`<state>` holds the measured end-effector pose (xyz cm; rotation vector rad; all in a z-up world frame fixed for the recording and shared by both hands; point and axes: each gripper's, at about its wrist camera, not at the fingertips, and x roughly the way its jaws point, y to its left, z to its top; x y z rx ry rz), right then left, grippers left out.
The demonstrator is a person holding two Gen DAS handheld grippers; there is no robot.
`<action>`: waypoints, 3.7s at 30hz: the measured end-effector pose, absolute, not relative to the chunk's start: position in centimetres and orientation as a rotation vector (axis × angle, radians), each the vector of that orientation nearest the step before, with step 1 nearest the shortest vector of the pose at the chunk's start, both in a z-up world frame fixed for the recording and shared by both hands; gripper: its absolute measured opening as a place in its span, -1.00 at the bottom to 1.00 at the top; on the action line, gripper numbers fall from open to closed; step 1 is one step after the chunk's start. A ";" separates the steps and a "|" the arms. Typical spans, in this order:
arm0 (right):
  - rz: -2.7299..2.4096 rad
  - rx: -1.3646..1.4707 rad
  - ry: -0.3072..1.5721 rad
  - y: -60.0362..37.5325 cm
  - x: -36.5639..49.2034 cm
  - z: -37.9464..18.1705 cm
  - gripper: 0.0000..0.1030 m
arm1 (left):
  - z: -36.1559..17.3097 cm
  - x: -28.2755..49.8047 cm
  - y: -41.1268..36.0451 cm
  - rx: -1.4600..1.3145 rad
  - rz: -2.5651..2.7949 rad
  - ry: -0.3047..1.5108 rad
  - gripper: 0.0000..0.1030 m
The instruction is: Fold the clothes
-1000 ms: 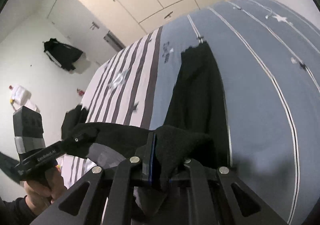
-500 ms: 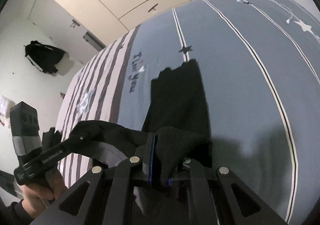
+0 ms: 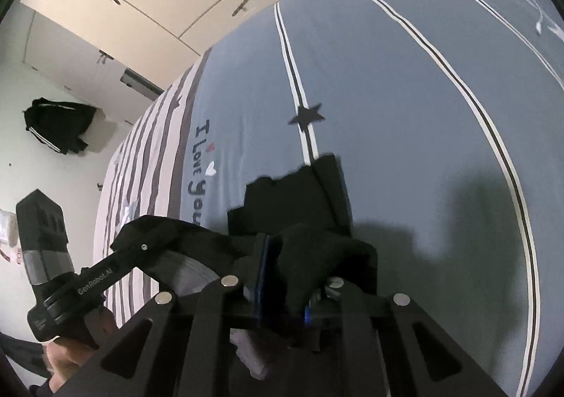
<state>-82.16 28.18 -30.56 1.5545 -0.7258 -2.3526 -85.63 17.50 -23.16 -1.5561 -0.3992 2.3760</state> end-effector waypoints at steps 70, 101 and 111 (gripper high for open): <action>-2.367 1.653 -0.569 29.3 -43.1 -34.1 0.62 | -26.9 -47.5 8.0 -1.628 2.327 -0.571 0.78; -2.266 1.506 -0.578 25.6 -42.8 -34.9 -0.71 | -26.3 -44.1 12.3 -1.452 2.294 -0.424 -0.85; -2.359 1.382 -0.521 23.8 -33.5 -26.5 -0.74 | -17.8 -33.4 10.0 -1.398 2.271 -0.362 -0.88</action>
